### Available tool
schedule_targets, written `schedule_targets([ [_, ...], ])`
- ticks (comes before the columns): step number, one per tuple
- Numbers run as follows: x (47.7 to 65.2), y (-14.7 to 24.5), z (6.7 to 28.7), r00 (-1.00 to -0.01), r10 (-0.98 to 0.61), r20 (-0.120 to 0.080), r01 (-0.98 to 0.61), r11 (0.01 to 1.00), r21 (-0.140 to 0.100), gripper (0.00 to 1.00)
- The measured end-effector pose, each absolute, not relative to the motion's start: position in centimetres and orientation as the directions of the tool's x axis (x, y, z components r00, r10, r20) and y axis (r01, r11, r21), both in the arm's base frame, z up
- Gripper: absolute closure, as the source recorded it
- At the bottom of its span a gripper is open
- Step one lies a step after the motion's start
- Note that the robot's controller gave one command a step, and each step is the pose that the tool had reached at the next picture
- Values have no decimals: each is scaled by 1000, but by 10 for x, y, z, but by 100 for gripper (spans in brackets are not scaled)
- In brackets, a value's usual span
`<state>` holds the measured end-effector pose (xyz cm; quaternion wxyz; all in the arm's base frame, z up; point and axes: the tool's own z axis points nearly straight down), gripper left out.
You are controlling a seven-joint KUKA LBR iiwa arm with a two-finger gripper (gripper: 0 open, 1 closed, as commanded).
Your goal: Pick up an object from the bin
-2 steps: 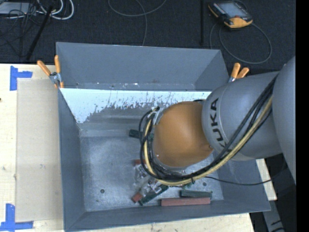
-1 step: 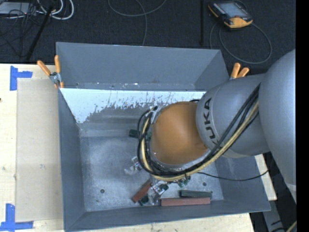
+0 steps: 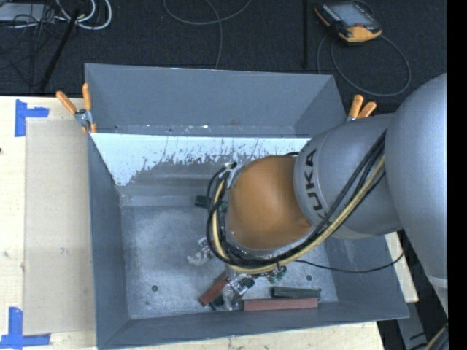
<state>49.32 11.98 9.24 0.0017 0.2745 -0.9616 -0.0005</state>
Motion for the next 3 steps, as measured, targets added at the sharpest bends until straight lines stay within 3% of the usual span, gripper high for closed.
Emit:
schedule_targets([
  [1, 473, 89, 74, -646, -763, -10, -763, 646, -4, 100],
  [3, 473, 89, 74, -648, -761, -11, -761, 648, -3, 100],
])
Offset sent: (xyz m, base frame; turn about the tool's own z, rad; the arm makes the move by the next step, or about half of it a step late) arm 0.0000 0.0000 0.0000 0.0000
